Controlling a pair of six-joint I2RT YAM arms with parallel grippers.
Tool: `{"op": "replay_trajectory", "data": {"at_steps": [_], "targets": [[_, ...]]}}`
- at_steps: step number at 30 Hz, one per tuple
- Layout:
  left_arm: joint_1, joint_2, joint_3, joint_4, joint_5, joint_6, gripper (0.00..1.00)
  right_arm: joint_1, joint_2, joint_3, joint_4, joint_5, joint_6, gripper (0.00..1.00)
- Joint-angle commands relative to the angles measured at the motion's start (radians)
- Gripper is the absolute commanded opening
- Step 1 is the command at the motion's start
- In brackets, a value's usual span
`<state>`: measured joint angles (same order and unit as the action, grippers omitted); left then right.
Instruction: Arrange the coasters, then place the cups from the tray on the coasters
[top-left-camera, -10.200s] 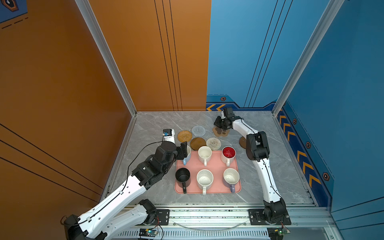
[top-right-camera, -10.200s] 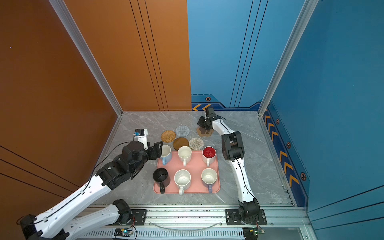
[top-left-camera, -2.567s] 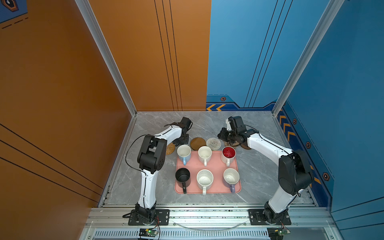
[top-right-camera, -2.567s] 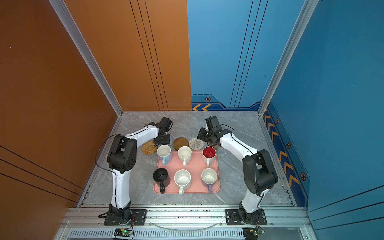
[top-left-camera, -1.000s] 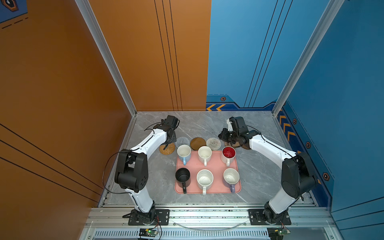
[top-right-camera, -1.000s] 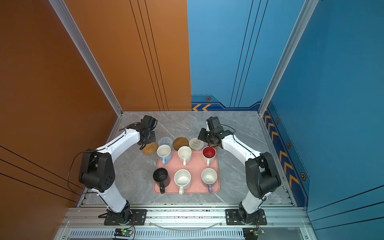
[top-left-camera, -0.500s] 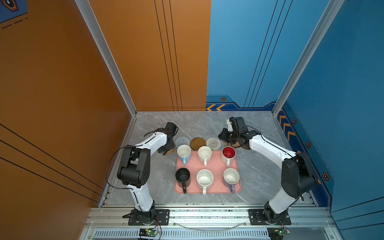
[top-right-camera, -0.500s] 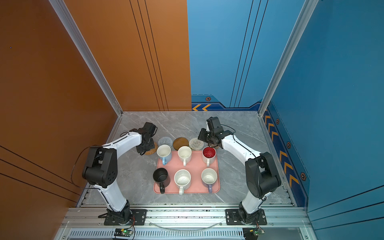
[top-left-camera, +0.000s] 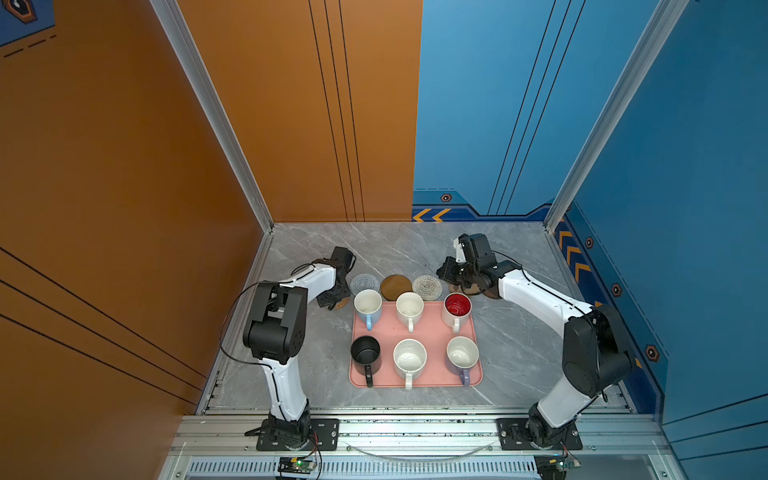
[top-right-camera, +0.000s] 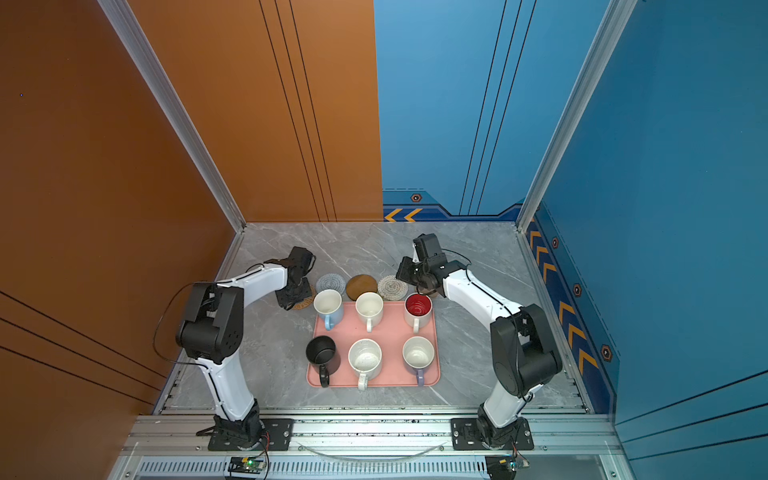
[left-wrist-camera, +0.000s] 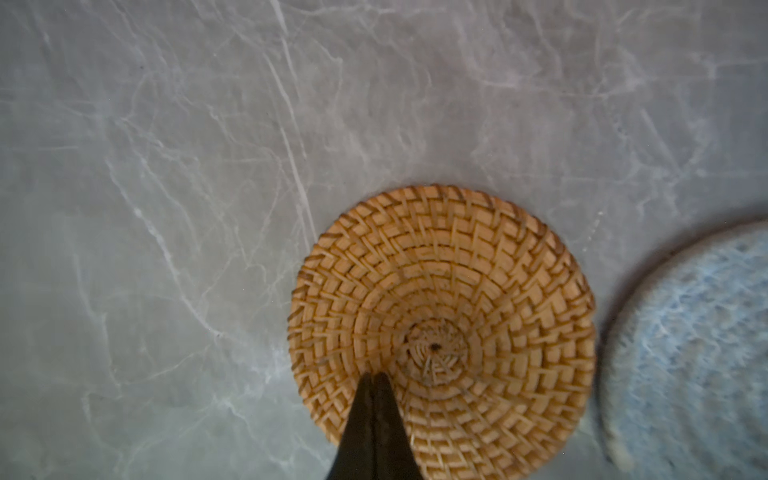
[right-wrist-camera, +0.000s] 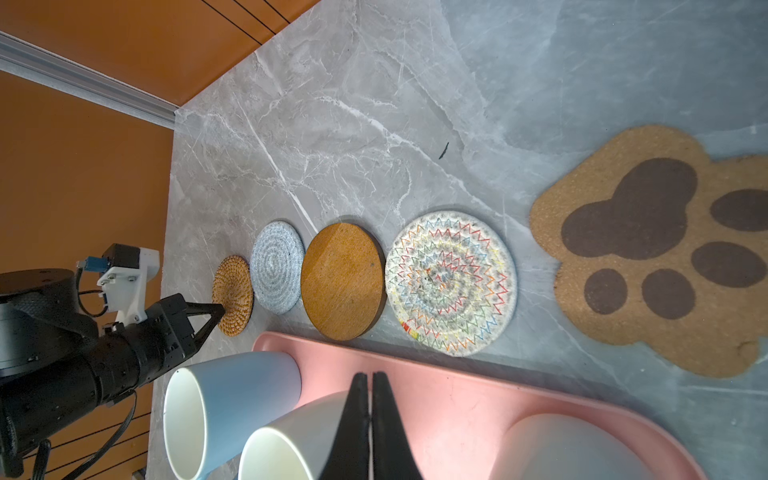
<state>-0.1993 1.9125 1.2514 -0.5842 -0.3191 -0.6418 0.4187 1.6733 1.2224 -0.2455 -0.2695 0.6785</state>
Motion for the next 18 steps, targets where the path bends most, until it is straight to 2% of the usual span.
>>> {"op": "replay_trajectory", "data": {"at_steps": [1, 18], "targets": [[0.016, 0.030, 0.008, 0.031, 0.038, -0.026, 0.00, -0.001, 0.011, 0.014, 0.003, -0.008, -0.008, 0.00], [0.056, 0.124, 0.083, 0.043, 0.084, -0.034, 0.00, 0.000, 0.029, 0.029, -0.010, 0.000, -0.008, 0.00]]}}
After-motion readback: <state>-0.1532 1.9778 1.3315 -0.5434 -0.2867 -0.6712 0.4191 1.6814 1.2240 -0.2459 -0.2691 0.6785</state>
